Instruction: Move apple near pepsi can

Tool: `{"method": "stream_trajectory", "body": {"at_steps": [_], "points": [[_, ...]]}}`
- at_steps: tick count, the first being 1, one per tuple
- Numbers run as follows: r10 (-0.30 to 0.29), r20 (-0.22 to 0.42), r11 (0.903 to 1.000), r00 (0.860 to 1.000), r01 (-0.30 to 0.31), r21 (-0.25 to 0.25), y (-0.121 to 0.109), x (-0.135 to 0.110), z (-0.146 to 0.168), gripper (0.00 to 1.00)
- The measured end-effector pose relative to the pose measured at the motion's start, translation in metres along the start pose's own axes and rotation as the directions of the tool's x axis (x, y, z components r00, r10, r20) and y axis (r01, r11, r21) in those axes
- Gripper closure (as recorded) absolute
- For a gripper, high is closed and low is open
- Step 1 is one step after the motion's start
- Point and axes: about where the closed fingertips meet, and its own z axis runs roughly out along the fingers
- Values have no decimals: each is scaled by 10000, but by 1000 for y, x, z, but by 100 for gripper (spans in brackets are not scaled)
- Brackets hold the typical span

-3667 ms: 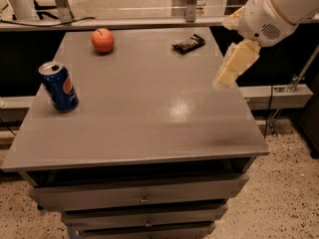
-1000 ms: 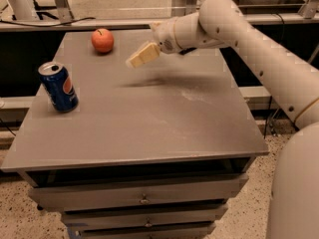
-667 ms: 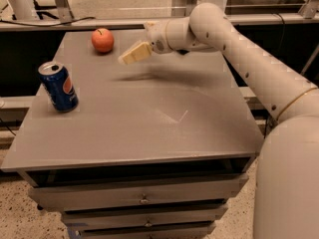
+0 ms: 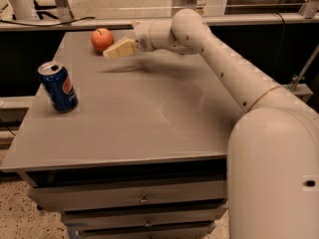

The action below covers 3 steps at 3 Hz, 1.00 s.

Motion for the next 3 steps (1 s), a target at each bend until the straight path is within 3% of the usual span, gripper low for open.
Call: {"method": "stream_trajectory", "body": {"at_steps": [1,3], "points": [[180,114,9998,9998,-179,-122,1,0,30,0],[460,25,9989,9989,-460,26,-7,12,62,0]]}}
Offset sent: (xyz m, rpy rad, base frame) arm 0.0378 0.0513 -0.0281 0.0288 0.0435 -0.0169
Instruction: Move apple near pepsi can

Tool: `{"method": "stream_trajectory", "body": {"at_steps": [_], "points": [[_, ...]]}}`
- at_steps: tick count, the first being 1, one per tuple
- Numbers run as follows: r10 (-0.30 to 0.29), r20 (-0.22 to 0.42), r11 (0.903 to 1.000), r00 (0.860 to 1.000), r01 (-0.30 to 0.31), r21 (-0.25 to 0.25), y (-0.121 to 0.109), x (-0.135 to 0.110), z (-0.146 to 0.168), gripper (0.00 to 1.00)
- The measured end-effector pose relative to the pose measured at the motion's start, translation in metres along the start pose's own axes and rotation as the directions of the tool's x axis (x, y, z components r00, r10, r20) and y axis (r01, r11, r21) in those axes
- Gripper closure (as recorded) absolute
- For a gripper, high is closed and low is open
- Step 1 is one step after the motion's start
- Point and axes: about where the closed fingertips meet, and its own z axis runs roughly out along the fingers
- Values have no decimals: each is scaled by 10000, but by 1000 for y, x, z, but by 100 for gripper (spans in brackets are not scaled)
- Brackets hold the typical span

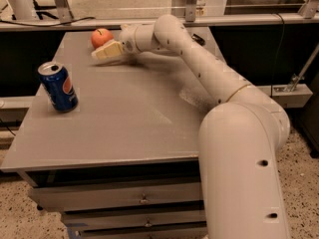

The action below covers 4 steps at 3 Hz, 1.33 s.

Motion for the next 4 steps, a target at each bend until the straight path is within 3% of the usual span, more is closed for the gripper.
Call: {"method": "stream_trajectory", "body": {"at_steps": [2,4], "points": [[189,231,9993,9996,-196,326,-9,-1,11,42],[667,328,9972,9972,-678,326,-1,1,7,88]]}}
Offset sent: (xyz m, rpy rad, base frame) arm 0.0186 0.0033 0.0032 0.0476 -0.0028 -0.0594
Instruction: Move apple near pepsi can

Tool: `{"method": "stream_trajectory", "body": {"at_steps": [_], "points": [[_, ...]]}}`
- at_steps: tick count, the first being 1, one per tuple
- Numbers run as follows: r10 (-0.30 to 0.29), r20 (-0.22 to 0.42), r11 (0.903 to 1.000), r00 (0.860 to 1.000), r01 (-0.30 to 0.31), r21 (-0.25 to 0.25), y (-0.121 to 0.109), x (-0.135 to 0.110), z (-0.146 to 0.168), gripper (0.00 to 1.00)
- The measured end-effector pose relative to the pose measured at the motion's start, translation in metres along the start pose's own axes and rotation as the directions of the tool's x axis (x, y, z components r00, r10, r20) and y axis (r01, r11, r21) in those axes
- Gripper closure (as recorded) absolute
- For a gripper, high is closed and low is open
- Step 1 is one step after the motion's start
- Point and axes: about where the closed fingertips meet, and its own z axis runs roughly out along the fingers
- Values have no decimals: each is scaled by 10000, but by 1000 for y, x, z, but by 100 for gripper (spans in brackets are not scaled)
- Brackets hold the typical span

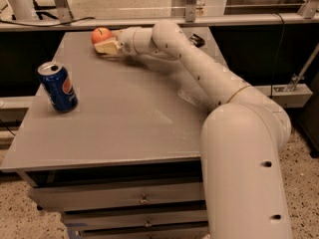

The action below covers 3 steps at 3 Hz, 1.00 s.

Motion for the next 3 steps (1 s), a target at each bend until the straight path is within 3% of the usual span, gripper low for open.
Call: {"method": "stream_trajectory", "body": {"at_steps": [1,3], "points": [[16,174,9998,9998,-13,-174,9,-8,-18,100],[-187,508,9957,9985,232,-899,39,-31,-77,100]]}}
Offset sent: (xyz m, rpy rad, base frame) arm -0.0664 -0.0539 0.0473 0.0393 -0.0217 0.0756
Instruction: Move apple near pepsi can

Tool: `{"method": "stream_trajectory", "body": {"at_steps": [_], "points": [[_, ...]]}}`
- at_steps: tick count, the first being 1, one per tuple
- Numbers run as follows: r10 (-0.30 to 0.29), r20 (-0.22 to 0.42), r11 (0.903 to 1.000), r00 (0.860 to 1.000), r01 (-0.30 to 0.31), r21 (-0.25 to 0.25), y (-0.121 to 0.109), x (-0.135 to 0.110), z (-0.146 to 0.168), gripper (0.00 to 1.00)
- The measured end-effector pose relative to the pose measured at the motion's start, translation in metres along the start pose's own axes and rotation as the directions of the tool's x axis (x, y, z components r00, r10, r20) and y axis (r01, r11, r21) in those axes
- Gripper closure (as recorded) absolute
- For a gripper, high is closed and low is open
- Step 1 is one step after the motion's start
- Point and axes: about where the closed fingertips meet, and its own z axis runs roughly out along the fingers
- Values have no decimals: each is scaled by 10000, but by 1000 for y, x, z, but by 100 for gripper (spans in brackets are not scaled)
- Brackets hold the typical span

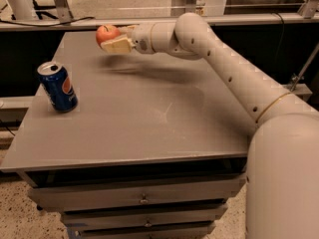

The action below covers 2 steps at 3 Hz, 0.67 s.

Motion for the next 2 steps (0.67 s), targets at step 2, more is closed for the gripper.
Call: {"method": "stream_trajectory", "body": {"at_steps": [2], "points": [[-52,278,9920,9996,87,-1262,70,-13,-64,100]]}}
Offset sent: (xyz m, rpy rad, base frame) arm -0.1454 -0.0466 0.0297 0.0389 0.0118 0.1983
